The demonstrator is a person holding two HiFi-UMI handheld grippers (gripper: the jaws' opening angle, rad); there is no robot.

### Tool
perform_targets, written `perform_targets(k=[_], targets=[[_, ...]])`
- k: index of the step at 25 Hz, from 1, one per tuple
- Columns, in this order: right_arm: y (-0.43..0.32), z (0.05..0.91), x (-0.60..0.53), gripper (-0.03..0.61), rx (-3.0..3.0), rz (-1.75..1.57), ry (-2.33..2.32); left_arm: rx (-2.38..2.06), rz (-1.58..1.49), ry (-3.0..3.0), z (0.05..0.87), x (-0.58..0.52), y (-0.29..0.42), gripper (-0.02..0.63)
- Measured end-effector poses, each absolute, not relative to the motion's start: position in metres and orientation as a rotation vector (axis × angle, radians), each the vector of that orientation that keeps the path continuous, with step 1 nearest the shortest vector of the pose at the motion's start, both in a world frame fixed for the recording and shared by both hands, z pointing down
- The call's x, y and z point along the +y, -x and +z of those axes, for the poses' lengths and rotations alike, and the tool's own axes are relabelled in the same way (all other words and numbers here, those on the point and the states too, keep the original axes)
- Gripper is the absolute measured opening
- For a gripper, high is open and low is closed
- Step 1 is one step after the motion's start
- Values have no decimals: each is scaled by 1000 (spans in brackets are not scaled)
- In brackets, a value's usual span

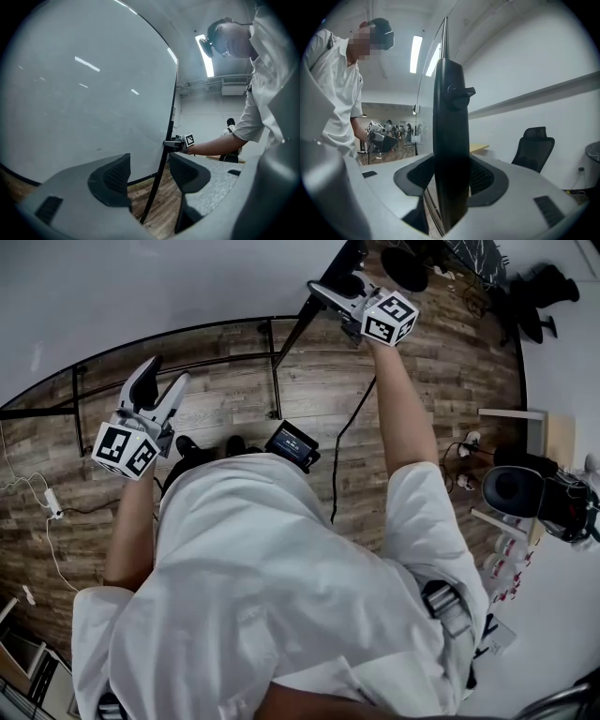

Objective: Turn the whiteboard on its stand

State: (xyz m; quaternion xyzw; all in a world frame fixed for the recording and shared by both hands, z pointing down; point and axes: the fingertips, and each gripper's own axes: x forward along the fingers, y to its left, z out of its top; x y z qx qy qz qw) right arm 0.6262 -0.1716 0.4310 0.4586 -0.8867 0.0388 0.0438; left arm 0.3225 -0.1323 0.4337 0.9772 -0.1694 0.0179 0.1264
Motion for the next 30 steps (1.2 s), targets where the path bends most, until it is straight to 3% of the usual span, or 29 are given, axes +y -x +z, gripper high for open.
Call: perform_targets(k=[30], targets=[[-686,431,-141,233,-2610,174,-1593,-244,105,-2910,424,-115,-388,245]])
